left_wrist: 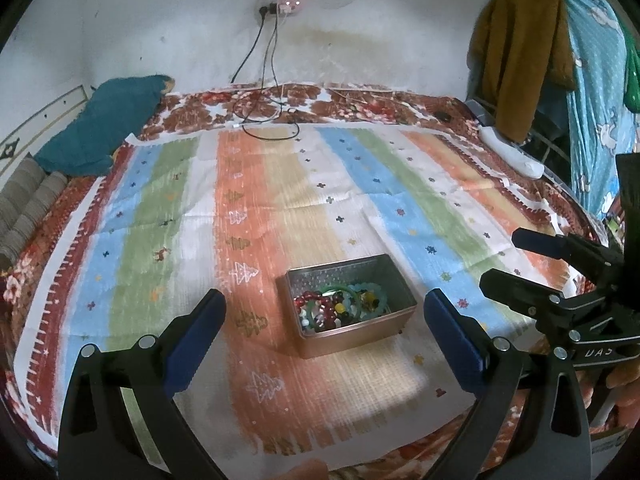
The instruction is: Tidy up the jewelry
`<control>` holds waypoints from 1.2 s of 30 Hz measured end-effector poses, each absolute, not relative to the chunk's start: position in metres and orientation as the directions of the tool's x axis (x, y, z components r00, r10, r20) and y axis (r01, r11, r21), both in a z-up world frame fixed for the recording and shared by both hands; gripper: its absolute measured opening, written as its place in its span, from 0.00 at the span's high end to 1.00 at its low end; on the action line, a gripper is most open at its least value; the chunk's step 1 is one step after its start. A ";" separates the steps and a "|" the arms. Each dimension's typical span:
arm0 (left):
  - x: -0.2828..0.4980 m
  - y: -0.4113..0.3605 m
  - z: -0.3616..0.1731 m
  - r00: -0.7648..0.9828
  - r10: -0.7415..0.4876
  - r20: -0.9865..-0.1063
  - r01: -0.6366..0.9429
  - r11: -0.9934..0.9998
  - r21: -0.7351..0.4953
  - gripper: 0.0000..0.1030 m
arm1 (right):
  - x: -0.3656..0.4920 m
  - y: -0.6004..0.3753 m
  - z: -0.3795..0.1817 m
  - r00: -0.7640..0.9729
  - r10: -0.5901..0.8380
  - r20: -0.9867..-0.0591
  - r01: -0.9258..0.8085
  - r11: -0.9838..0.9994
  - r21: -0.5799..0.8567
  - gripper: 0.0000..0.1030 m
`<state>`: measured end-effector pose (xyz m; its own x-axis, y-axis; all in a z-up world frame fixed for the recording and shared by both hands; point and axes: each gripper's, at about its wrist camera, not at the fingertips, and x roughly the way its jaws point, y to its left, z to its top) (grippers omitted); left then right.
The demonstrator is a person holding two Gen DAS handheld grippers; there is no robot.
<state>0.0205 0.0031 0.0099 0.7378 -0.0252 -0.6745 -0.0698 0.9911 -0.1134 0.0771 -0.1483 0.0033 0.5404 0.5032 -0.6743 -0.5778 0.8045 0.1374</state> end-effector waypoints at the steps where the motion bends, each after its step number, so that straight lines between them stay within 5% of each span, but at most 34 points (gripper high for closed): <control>1: 0.020 0.002 0.010 0.740 -0.023 -0.672 -0.068 0.992 -0.109 0.06 | 0.077 -0.149 0.004 0.542 0.505 -0.671 -0.578 0.804 0.138 0.09; 36: 0.018 -0.002 0.017 0.766 0.015 -0.643 -0.073 0.995 -0.065 0.06 | 0.069 -0.151 0.007 0.587 0.509 -0.629 -0.584 0.805 0.107 0.05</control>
<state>0.0182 -0.0021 0.0175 0.7658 0.0148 -0.6429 -0.0734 0.9952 -0.0645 0.0694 -0.1511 0.0073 0.5871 0.5091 -0.6294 -0.5837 0.8049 0.1067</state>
